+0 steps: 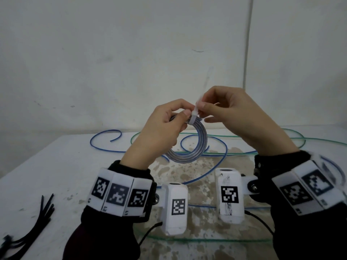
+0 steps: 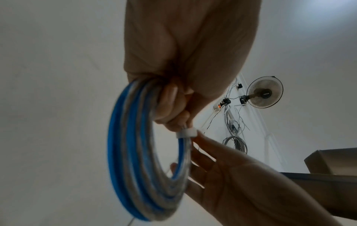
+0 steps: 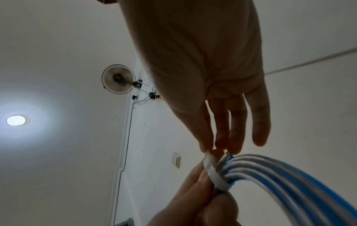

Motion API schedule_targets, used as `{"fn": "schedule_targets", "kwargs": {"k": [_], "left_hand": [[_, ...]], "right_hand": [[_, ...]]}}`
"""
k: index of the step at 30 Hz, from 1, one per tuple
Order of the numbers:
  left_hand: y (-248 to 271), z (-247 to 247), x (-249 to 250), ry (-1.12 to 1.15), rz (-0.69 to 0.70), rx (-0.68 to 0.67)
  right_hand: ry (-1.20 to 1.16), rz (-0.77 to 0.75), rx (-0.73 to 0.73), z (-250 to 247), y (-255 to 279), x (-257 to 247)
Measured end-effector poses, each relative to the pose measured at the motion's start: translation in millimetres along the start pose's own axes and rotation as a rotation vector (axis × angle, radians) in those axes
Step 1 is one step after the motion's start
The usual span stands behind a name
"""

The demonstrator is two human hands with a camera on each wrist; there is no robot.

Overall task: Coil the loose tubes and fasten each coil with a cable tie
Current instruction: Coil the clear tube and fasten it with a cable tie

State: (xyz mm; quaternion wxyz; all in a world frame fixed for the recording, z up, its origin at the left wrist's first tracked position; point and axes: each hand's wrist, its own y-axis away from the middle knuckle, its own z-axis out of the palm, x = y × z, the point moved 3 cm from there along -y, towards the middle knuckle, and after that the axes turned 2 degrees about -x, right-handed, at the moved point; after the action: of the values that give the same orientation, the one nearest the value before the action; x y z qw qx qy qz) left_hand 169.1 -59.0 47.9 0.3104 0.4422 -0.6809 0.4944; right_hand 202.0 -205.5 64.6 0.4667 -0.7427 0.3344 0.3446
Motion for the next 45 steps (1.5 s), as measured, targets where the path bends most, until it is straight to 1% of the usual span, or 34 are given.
{"fn": "schedule_targets", "kwargs": {"k": [3,6,8,12,14,19,23,25,27,29,31,34,36,37,39,40,43,45], "left_hand": [[-1.4,-1.6,-4.9,0.002,-0.047,0.039],[-3.2,-6.7,-11.1,-0.010,-0.081,0.076],[-3.3,-6.8,-12.0,-0.008,-0.097,0.064],[-2.5,-2.4,-6.1,0.026,-0.106,0.002],[-2.0,-2.3,-3.3,0.043,-0.093,0.003],[-0.9,-2.7,-2.1,-0.050,-0.004,0.033],[-2.7,-0.4,-7.0,-0.149,0.026,0.047],[-3.1,1.8,-8.8,-0.162,0.027,0.051],[-2.8,3.1,-8.8,-0.117,0.016,0.054],[-2.6,4.8,-7.7,-0.014,-0.012,0.053],[-0.5,9.8,-5.5,0.084,-0.049,0.028],[1.7,18.7,-2.3,0.186,-0.062,-0.035],[1.3,24.6,-3.4,0.282,-0.068,-0.035],[0.8,28.2,-4.6,0.339,-0.070,-0.015],[0.2,36.3,-5.7,0.425,-0.071,0.039],[0.6,42.0,-6.2,0.444,-0.069,0.045],[1.8,67.4,-8.1,0.439,-0.084,-0.025],[0.6,87.1,-12.6,0.446,-0.125,-0.042]], "right_hand": [[0.004,-0.041,0.037,8.8,-3.2,2.8],[0.045,-0.070,0.027,15.5,-4.3,3.7],[0.045,-0.063,0.037,17.0,-4.7,5.9],[-0.003,0.002,0.052,14.3,-5.3,10.1],[-0.030,0.012,0.041,12.9,-5.0,9.7],[-0.067,0.012,0.005,10.5,-3.4,8.5],[-0.009,-0.002,0.083,10.9,-5.4,14.0],[-0.005,0.010,0.109,12.6,-6.6,17.2],[-0.009,0.015,0.119,12.8,-6.5,16.7],[0.010,0.013,0.109,9.7,-6.4,12.8],[0.013,0.051,0.071,3.6,-3.1,9.0],[-0.006,0.116,0.003,-4.5,8.2,6.9],[-0.050,0.145,-0.044,-7.6,19.6,9.8],[-0.076,0.155,-0.060,-9.7,25.5,12.9],[-0.110,0.181,-0.050,-18.6,36.0,21.9],[-0.105,0.197,-0.032,-25.4,41.0,26.6],[0.012,0.239,-0.006,-49.5,55.5,38.4],[0.068,0.278,0.019,-67.6,66.0,44.5]]}}
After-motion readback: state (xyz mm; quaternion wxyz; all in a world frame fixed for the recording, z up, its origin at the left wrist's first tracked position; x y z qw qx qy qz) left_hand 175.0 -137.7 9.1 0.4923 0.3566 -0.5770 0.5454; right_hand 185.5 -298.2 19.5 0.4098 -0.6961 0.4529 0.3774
